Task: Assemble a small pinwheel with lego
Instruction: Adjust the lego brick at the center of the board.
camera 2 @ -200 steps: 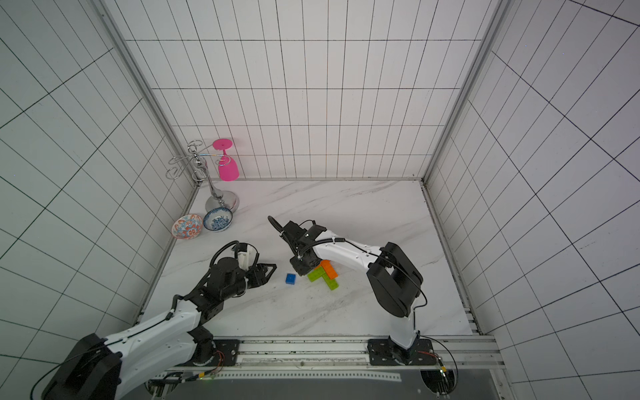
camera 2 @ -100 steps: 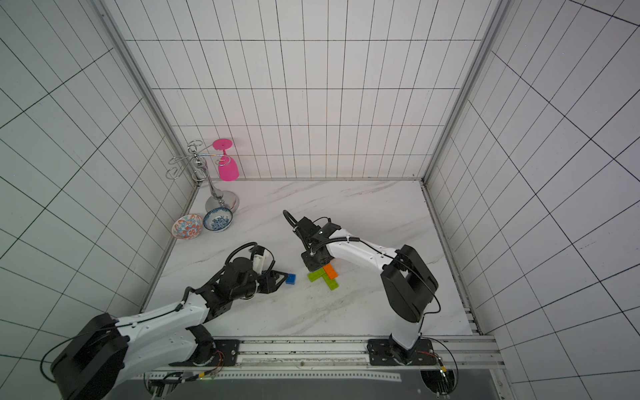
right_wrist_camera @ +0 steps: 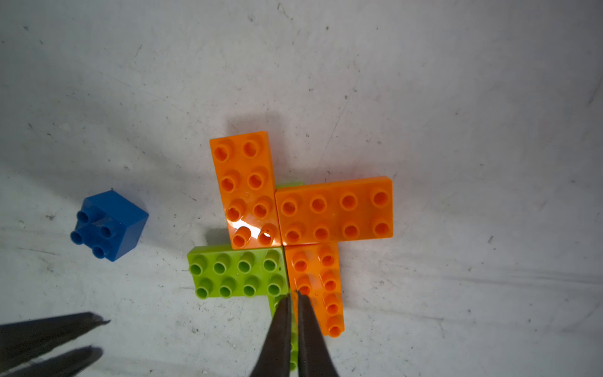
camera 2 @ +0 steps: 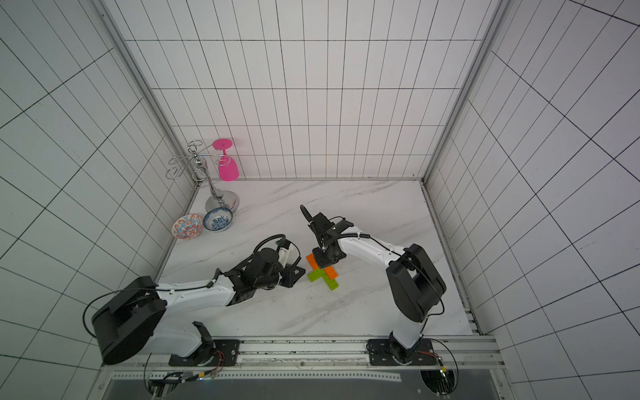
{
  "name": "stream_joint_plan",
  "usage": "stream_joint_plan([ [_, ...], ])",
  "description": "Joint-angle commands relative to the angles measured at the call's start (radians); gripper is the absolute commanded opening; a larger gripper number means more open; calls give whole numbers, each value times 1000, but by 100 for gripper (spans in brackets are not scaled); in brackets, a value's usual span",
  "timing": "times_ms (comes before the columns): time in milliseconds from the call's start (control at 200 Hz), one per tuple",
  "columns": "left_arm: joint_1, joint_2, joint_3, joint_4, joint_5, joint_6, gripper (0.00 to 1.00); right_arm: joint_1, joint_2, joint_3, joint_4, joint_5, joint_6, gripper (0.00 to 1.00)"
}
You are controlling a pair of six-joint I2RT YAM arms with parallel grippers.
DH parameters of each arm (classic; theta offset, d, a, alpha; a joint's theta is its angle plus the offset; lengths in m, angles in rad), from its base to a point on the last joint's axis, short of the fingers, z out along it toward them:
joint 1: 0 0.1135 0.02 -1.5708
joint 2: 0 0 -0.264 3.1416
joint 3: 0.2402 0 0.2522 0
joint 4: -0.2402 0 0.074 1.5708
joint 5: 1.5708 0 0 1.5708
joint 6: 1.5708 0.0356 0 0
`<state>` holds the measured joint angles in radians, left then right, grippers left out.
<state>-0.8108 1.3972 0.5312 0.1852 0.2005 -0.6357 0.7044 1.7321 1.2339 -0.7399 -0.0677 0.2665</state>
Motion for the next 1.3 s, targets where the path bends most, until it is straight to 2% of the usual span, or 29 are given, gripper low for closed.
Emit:
stream_joint_plan([
  [0,-7,20,22,36,-11,2,13,-8,33,-12,-2,-21,-13,9],
  [905,-9,0,0,36,-19,-1,13,17,169,-74,29,10,-8,7],
  [1010,-10,-11,2,26,-27,-1,13,18,149,-59,19,15,0,8],
  [1149,-8,-78,20,-41,-76,18,18,18,55,6,-28,28,2,9],
  [1294,-6,-143,30,-104,-125,33,29,18,-2,68,-65,30,-1,14],
])
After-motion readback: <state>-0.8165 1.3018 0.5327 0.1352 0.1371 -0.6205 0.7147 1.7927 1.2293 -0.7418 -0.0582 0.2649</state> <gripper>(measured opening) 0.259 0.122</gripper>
